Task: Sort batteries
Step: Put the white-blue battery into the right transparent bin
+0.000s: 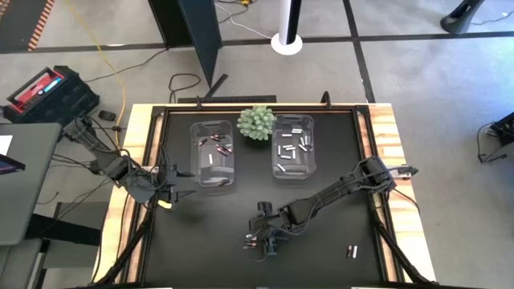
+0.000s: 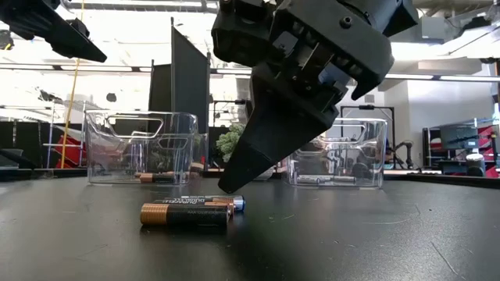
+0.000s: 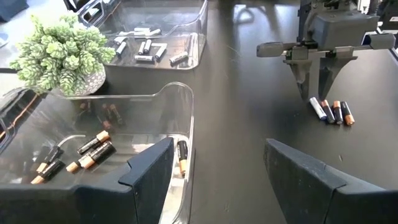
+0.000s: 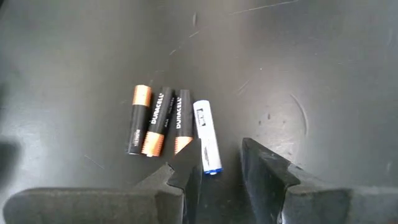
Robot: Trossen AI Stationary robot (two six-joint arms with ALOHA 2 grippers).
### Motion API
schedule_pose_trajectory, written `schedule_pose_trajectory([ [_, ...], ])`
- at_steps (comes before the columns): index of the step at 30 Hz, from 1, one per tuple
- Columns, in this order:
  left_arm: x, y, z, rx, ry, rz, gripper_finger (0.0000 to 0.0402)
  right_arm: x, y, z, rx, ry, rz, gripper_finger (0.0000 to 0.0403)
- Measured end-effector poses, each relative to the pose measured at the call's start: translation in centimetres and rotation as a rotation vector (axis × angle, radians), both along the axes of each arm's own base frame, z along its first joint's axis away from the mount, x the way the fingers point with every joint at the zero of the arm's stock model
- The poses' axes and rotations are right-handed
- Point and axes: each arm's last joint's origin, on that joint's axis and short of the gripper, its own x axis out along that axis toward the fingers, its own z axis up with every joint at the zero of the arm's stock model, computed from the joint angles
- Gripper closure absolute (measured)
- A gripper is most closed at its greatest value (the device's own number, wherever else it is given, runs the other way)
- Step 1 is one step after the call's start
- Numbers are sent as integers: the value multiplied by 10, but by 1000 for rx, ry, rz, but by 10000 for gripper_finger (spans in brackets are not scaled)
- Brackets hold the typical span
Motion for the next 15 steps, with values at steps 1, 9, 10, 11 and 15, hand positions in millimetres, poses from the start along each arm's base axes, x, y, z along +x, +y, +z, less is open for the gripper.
schedule_pose_trajectory([
  [1,0,0,0,0,0,0,156,0,0,0,6,1,-7,270],
  [9,0,0,0,-2,-1,1,156,0,2,-2,6,4,-4,270],
  [10,0,0,0,-2,-1,1,156,1,2,-4,8,0,-7,270],
  [11,0,0,0,-3,-2,1,156,2,2,-5,13,-2,-11,270],
  [15,0,0,0,-6,-3,2,156,4,3,-14,10,-5,-16,270],
])
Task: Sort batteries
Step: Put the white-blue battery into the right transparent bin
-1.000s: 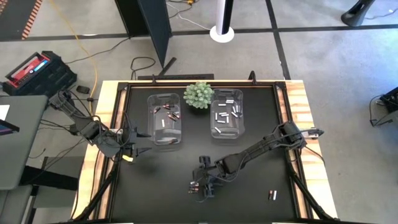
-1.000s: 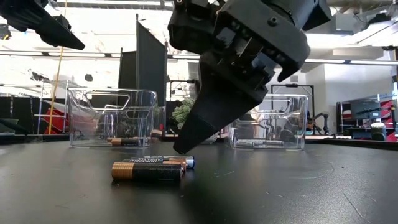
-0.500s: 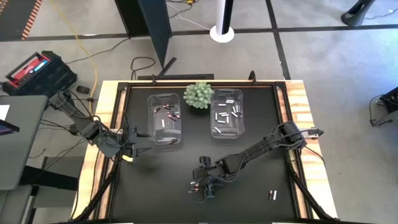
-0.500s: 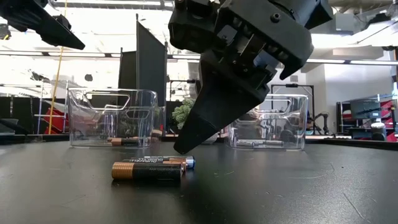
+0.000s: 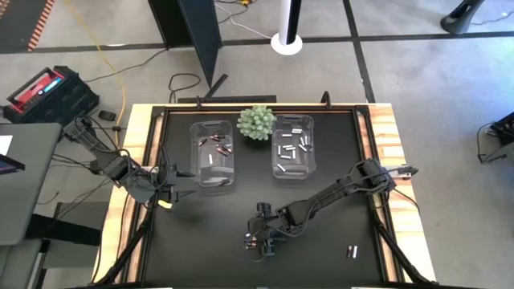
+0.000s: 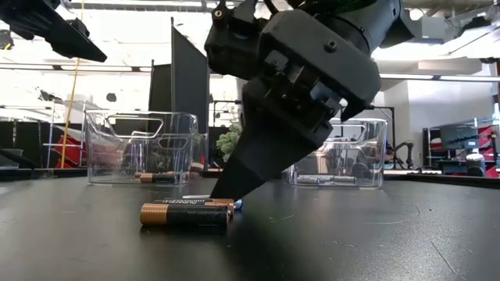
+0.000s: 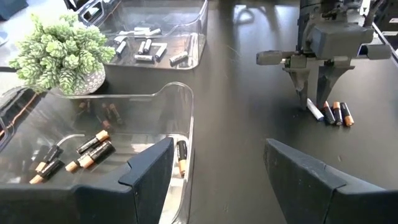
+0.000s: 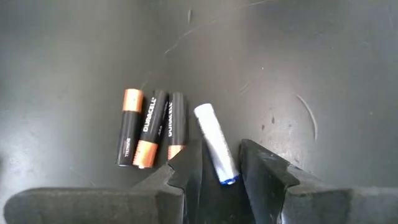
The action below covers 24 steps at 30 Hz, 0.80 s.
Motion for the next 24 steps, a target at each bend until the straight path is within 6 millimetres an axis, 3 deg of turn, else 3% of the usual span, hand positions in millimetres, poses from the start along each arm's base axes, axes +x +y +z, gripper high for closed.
schedule_pose_trajectory([
  [11,-1,1,-1,-1,11,5,156,4,-8,-2,18,8,-33,280],
  [20,-1,1,-1,1,13,6,156,7,-20,-2,9,21,-53,372],
  [24,-1,1,-2,4,17,6,156,10,-27,-2,15,22,-67,390],
])
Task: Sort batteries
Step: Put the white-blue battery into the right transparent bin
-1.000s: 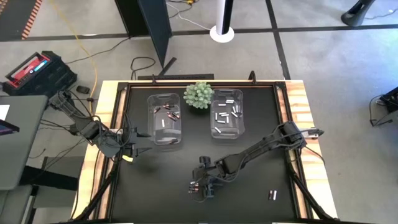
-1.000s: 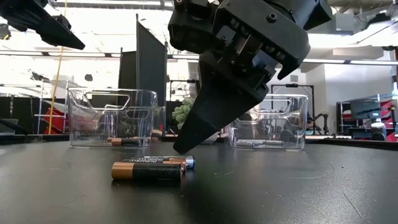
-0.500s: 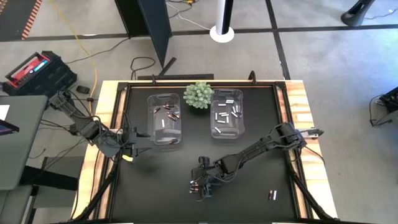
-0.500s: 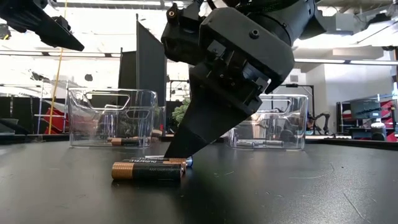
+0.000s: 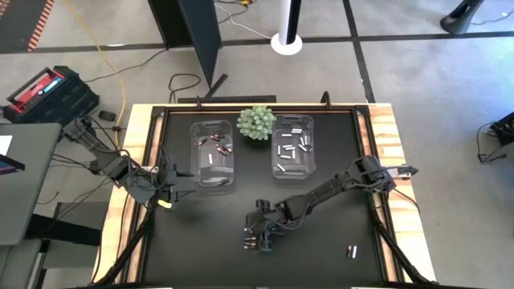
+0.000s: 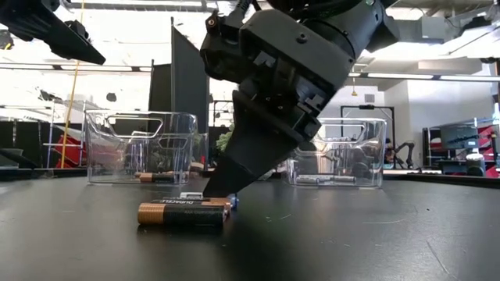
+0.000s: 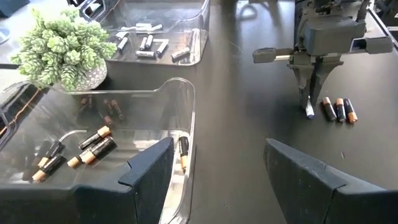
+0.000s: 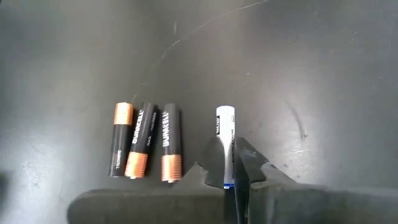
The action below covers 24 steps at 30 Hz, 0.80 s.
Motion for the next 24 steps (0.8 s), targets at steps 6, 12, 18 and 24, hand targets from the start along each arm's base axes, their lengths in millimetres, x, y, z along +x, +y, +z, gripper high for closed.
schedule_pose_trajectory([
  [6,0,0,-1,6,8,0,156,3,-11,3,-6,-1,-27,385],
  [12,-1,1,-1,10,13,0,156,-2,-23,15,-48,32,-44,384],
  [18,-1,1,-1,11,14,0,156,-13,-38,35,-68,99,-67,384],
  [24,-1,1,-1,11,14,0,156,-21,-50,55,-69,120,-89,384],
])
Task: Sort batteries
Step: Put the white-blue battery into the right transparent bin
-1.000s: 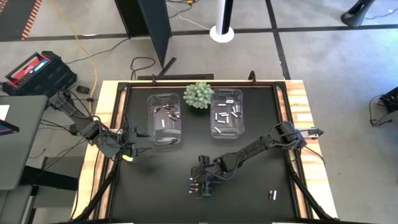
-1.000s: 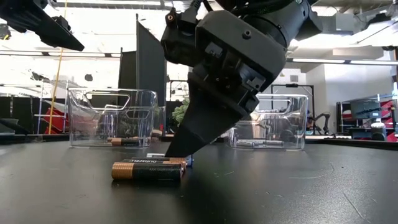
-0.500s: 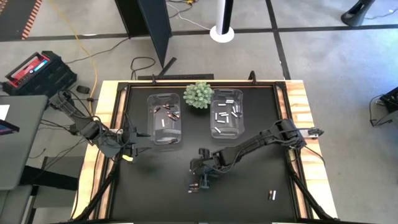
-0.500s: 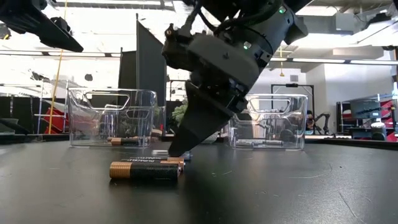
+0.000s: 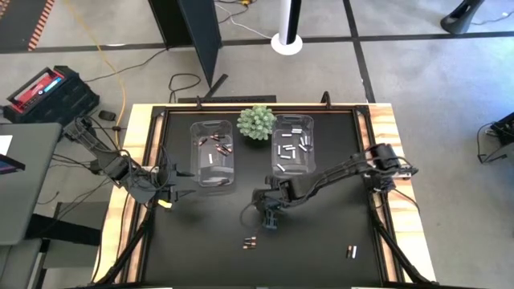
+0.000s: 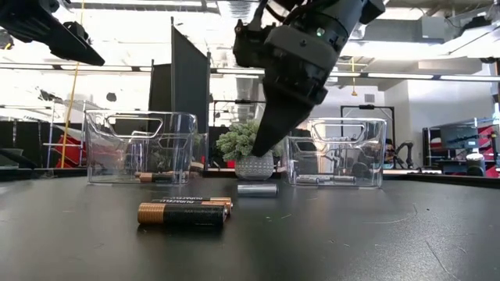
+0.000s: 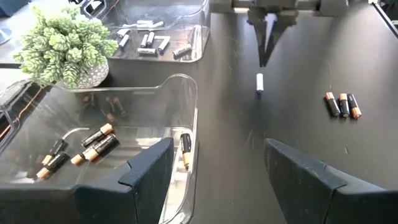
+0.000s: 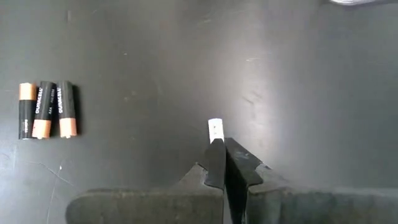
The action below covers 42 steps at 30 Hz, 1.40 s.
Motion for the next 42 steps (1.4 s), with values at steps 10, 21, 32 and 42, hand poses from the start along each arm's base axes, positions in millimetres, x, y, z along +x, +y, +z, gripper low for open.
schedule_pose_trajectory([
  [10,0,0,0,-1,0,0,156,-5,-9,15,-12,-4,-7,381],
  [21,0,0,0,-19,-3,11,156,10,-32,-8,-76,-69,-72,272],
  [32,-1,1,-2,-17,13,18,156,15,-72,-43,-139,73,-89,149],
  [42,-3,2,-4,3,40,25,156,17,-69,-49,-80,86,40,223],
])
